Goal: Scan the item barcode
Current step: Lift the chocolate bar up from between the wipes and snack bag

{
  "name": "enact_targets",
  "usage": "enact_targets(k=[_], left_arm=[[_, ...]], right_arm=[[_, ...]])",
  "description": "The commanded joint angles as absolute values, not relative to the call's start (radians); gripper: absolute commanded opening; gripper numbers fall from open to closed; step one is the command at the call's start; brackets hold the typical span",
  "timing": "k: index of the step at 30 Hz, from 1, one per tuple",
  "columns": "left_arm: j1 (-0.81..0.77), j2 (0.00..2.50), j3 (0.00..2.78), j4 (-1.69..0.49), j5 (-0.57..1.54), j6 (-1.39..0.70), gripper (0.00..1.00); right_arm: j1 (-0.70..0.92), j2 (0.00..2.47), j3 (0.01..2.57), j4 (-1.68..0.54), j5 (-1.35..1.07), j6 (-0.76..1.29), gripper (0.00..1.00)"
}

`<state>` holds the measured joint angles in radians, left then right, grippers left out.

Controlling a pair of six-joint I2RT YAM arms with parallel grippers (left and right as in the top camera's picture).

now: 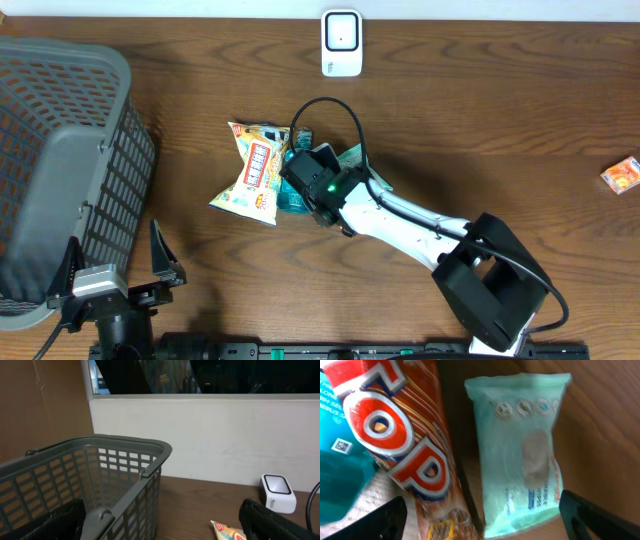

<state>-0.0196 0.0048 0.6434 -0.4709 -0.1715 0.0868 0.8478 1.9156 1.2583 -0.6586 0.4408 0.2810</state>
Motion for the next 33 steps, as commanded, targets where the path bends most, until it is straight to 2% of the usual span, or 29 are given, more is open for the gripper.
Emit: enact_targets(k=[1, 6, 14, 15, 18, 19, 20, 27, 33], left_arm=[[-0.017, 0.004, 0.645, -0.470, -0.185, 0.101, 0.98], [-0.017, 0.004, 0.645, -0.470, -0.185, 0.101, 0.98], [-0.017, 0.004, 0.645, -0.470, -0.185, 0.101, 0.98], [-0.017, 0.004, 0.645, -0.470, -0.184, 0.101, 0.98], [-0.017, 0.004, 0.645, -0.470, -0.185, 0.101, 0.98], [-0.017, 0.004, 0.645, -0.470, -0.185, 0.101, 0.98], [-0.017, 0.004, 0.645, -0.470, -0.185, 0.101, 0.98], [-0.017, 0.004, 0.645, -0.470, -0.185, 0.101, 0.98], [-0.017, 0.004, 0.645, -0.470, -0.185, 0.101, 0.98]], right_arm=[[0.872, 1.917, 1.217, -0.598, 0.467, 0.215, 0.90], [0.899, 1.917, 1.166, -0.474, 0.508, 0.162, 0.87], [0.902, 2.038, 1.147, -0.366, 0.623, 0.096, 0.70], [0.905, 2.054, 1.147, -0.367, 0.623, 0.086, 0.63], [0.925, 2.096, 1.147, -0.384, 0.638, 0.073, 0.19], [0.934, 2.103, 1.147, -0.387, 0.651, 0.073, 0.07], [0.949, 2.108, 1.147, -0.387, 0.674, 0.075, 0.02], [1.025, 2.056, 1.210, -0.451, 0.719, 0.117, 0.01], [0.980, 1.905, 1.346, -0.669, 0.377, 0.133, 0.01]])
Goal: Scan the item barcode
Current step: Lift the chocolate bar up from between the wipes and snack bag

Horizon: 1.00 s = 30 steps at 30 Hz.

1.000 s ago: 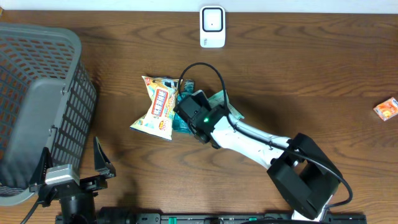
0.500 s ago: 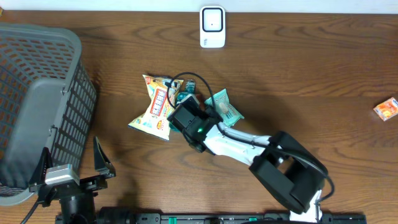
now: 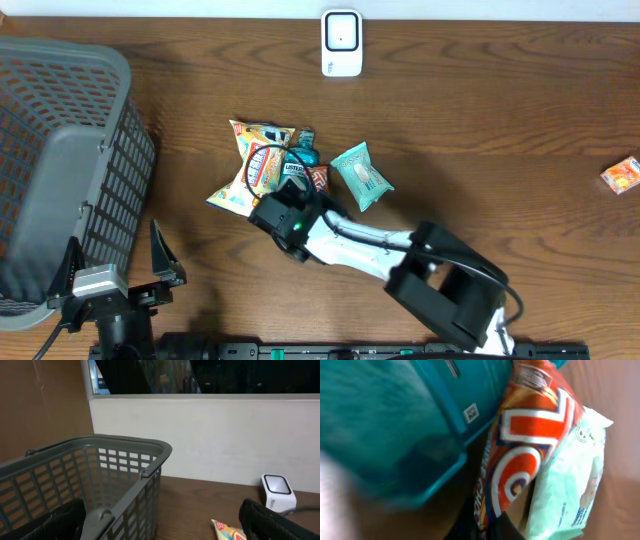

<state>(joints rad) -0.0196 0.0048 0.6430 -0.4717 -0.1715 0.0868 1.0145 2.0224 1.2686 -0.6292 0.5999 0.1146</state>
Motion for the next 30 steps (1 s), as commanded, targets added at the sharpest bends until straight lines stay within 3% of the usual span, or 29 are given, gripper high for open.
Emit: enact_targets(k=[1, 4, 10, 13, 20, 30], left_arm=[[-0.017, 0.004, 0.645, -0.470, -0.185, 0.101, 0.98], [-0.017, 0.004, 0.645, -0.470, -0.185, 0.101, 0.98], [-0.017, 0.004, 0.645, -0.470, -0.185, 0.101, 0.98], [-0.017, 0.004, 0.645, -0.470, -0.185, 0.101, 0.98], [-0.017, 0.004, 0.645, -0.470, -0.185, 0.101, 0.98], [-0.017, 0.004, 0.645, -0.470, -0.185, 0.101, 0.98]], right_arm=[[0.957, 1.871, 1.360, -0.701, 0.284, 0.118, 0.01], [0.864, 1.789, 1.366, -0.759, -0.020, 0.050, 0.01], [0.616, 1.769, 1.347, -0.796, -0.939, -0.249, 0.01], [0.547, 1.821, 1.325, -0.797, -1.186, -0.385, 0.01], [0.517, 1.990, 1.320, -0.776, -1.562, -0.497, 0.01], [0.557, 2.039, 1.321, -0.764, -1.562, -0.415, 0.01]])
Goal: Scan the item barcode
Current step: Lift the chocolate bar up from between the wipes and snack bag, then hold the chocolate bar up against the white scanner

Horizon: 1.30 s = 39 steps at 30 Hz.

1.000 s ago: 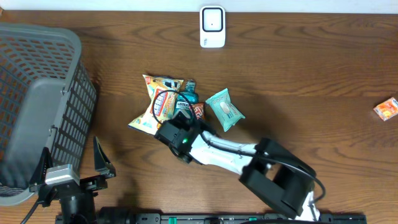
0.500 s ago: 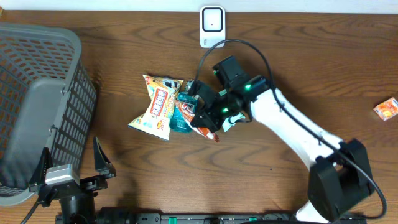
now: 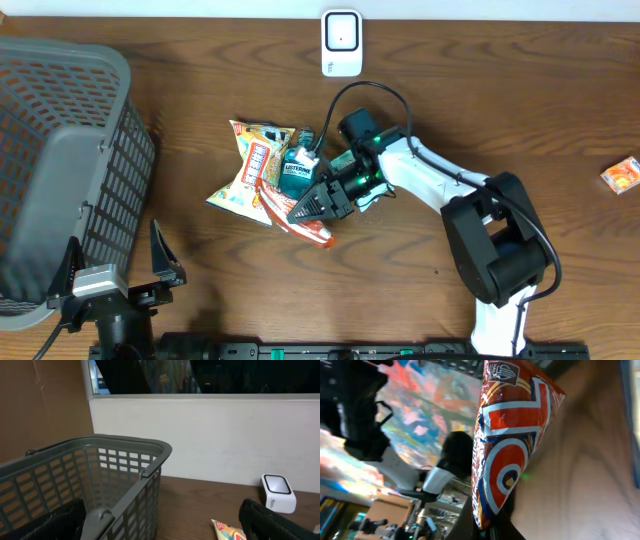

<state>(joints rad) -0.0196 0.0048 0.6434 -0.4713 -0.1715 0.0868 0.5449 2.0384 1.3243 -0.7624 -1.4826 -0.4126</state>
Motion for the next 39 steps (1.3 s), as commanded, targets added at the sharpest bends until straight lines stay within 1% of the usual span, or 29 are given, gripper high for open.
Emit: enact_targets(k=[1, 5, 7, 9, 11, 16, 18, 20, 23, 26, 28, 33, 39], left_arm=[[-0.017, 0.004, 0.645, -0.470, -0.185, 0.101, 0.98], [-0.017, 0.004, 0.645, -0.470, -0.185, 0.101, 0.98], [-0.017, 0.004, 0.645, -0.470, -0.185, 0.101, 0.98], [-0.017, 0.004, 0.645, -0.470, -0.185, 0.101, 0.98], [-0.017, 0.004, 0.645, -0.470, -0.185, 0.101, 0.98], [-0.017, 0.004, 0.645, -0.470, -0.185, 0.101, 0.98], [-0.017, 0.004, 0.645, -0.470, -0.185, 0.101, 0.98], [-0.017, 0.004, 0.645, -0.470, -0.185, 0.101, 0.98], [-0.017, 0.004, 0.645, -0.470, -0.185, 0.101, 0.98], [-0.017, 0.004, 0.645, -0.470, -0.185, 0.101, 0.98], [-0.017, 0.004, 0.645, -0.470, -0.185, 0.101, 0.98], [-0.017, 0.004, 0.645, -0.470, -0.185, 0.101, 0.98], [-0.017, 0.004, 0.645, -0.470, -0.185, 0.101, 0.98]], right_arm=[[0.557, 2.039, 1.321, -0.764, -1.562, -0.415, 0.01], [0.556, 2.039, 1.321, -0.767, -1.549, -0.416, 0.01], [0.556, 2.039, 1.321, -0.767, -1.420, -0.413, 0.01], [0.556, 2.038, 1.323, -0.767, -1.234, -0.339, 0.01], [0.542, 2.038, 1.335, -0.777, -1.105, -0.245, 0.01], [0.469, 1.995, 1.435, -0.873, -1.087, -0.262, 0.01], [0.443, 1.972, 1.476, -0.882, -1.027, -0.250, 0.01], [0.427, 1.954, 1.512, -0.878, -0.914, -0.214, 0.01], [0.421, 1.950, 1.569, -0.843, -0.603, -0.133, 0.01], [0.421, 1.951, 1.583, -0.763, -0.292, -0.041, 0.01], [0.416, 1.954, 1.584, -0.702, -0.220, -0.017, 0.01], [0.400, 1.986, 1.618, -0.551, -0.170, -0.010, 0.01], [0.396, 2.086, 1.732, -0.456, 0.005, -0.023, 0.01]])
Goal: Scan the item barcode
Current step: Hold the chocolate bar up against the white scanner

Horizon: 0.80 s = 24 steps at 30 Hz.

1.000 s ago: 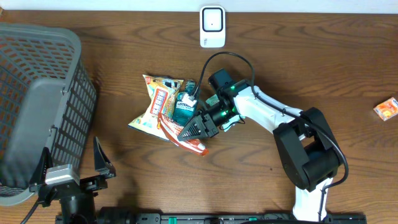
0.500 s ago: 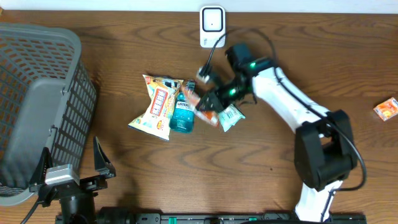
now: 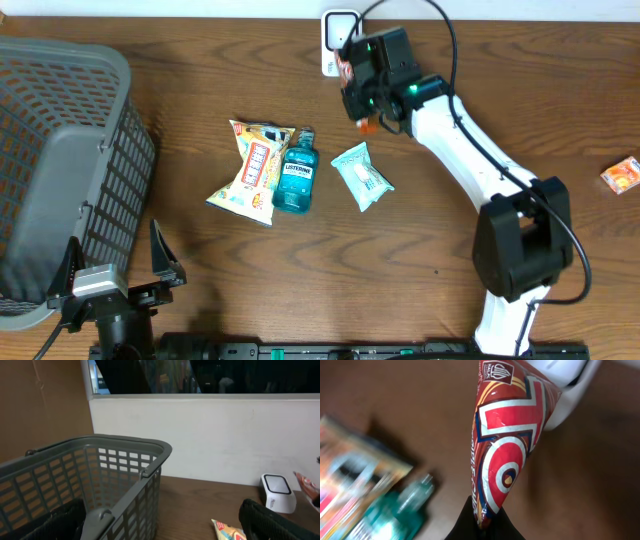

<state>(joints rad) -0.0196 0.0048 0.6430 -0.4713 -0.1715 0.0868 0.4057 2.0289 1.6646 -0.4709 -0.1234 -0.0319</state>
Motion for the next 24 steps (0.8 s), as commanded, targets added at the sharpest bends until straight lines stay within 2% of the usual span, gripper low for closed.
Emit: enact_targets(k=[1, 12, 21, 24], left_arm=[[-0.017, 0.004, 0.645, -0.470, -0.185, 0.101, 0.98], [-0.017, 0.004, 0.645, -0.470, -0.185, 0.101, 0.98], [-0.017, 0.004, 0.645, -0.470, -0.185, 0.101, 0.98], [-0.017, 0.004, 0.645, -0.470, -0.185, 0.101, 0.98]], right_arm=[[0.396, 2.115, 1.770, -0.456, 0.018, -0.032, 0.01], [0.395, 2.516, 2.263, -0.536, 0.207, -0.057, 0.01], [0.396, 2.543, 2.296, -0.560, 0.263, -0.028, 0.01], [0.396, 2.542, 2.326, -0.630, 0.317, 0.007, 0.01]])
